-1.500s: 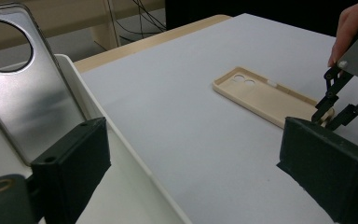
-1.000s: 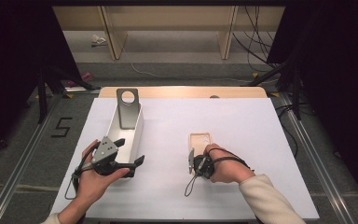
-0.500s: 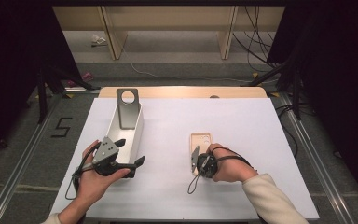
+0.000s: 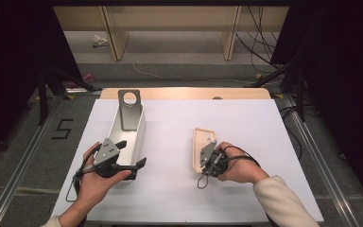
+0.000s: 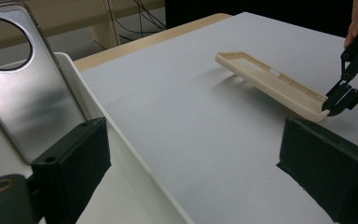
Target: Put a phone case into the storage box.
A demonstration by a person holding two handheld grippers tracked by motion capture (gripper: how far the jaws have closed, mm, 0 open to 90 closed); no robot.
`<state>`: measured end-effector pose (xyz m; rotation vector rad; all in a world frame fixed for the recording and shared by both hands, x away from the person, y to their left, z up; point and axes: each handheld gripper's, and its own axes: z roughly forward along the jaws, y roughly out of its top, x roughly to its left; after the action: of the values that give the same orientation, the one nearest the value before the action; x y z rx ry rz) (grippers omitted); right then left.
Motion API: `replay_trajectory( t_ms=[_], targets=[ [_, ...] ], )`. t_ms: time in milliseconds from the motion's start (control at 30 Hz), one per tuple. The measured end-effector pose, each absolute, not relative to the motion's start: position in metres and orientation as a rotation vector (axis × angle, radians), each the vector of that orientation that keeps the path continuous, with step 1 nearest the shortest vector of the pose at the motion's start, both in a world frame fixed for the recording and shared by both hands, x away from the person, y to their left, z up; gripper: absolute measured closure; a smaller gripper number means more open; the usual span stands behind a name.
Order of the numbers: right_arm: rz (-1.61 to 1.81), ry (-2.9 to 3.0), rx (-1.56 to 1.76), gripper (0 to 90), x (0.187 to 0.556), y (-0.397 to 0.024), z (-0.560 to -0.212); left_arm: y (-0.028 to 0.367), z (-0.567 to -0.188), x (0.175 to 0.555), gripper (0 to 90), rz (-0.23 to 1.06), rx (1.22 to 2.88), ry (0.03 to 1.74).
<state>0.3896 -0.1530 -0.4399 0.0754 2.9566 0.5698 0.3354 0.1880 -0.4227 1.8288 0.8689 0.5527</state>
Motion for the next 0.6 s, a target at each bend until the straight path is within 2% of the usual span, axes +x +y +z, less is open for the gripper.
replay_trajectory(
  t_ms=[600],
  targets=[
    [0.898,2.810,0.091,88.3,0.387,-0.169,-0.437,0.188,-0.423,0.336,8.4,0.554,1.829,0.872]
  ],
)
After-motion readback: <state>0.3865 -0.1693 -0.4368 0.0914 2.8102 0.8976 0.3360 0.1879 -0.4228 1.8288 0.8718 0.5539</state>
